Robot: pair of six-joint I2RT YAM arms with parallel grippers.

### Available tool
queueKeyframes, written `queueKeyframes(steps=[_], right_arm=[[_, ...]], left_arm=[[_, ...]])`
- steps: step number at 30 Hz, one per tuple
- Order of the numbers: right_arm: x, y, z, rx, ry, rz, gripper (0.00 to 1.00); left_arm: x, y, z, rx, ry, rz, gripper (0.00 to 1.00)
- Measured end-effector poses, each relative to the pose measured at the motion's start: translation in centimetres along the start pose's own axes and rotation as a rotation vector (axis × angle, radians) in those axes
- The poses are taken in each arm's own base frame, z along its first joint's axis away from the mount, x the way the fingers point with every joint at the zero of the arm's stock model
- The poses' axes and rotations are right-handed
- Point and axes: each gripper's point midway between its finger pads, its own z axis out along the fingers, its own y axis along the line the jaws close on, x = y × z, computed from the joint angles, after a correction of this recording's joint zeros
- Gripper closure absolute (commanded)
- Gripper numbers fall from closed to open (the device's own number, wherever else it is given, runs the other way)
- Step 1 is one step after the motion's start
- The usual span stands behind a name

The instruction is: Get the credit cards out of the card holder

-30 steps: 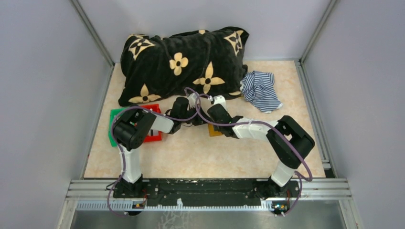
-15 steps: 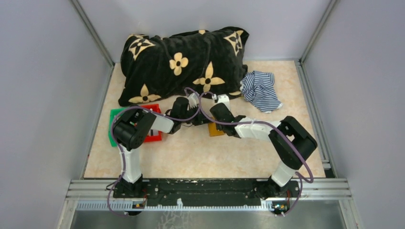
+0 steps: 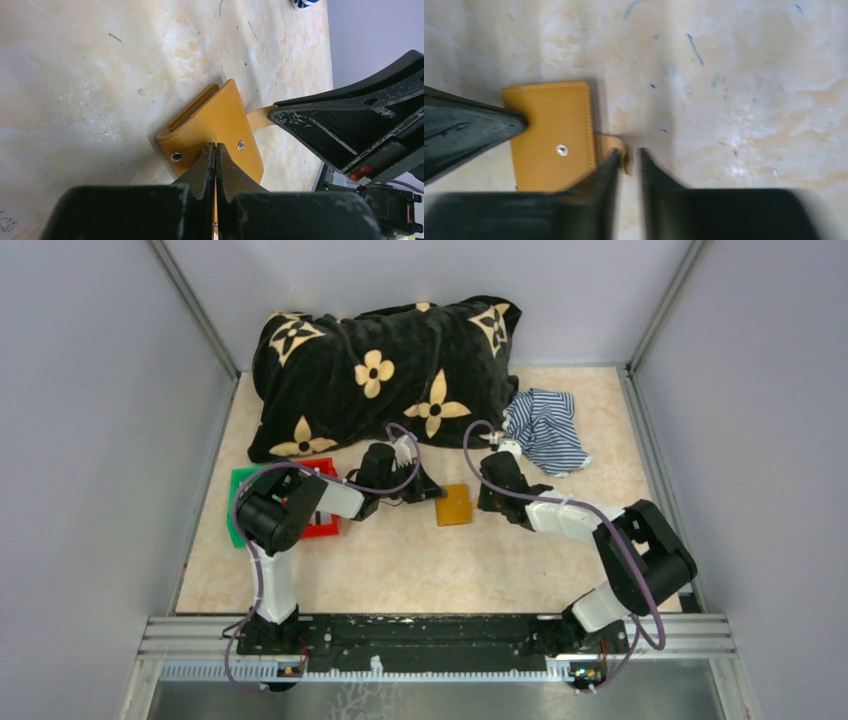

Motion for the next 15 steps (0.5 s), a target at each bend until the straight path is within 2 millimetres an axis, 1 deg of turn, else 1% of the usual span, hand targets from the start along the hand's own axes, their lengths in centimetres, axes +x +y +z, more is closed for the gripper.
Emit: queueKeyframes(steps=[1,2,3,5,8,12,15], right_arm=[[0.1,-0.4,-0.1,0.007,0.0,0.012,0.55],[0.4,-1.0,-0.3,0.02,0.005,0.019,0.48],[0.6,-1.4,-0.5,0.033,0.007,0.033,0.45],[1.2,-2.0,-0.8,0.056,0.019,0.032,0.45],[1.1,-2.3,-1.2,0.069,0.017,0.032,0.45],[0.5,-2.6,-1.7,0.08,-0.008,0.031,0.45],[-0.7,-2.1,-2.1,0.076,-0.036,0.016,0.45]], left_arm=[[0.0,0.0,0.0,0.0,0.0,0.0,1.0],[0.0,0.0,0.0,0.001,0.0,0.0,1.0],[0.0,0.0,0.0,0.001,0.0,0.0,1.0],[0.0,0.0,0.0,0.004,0.0,0.001,0.96],[0.0,-0.1,0.0,0.006,0.0,0.002,0.93],[0.0,-0.1,0.0,0.006,0.0,0.003,0.92],[0.0,-0.1,0.0,0.007,0.0,0.006,0.89]])
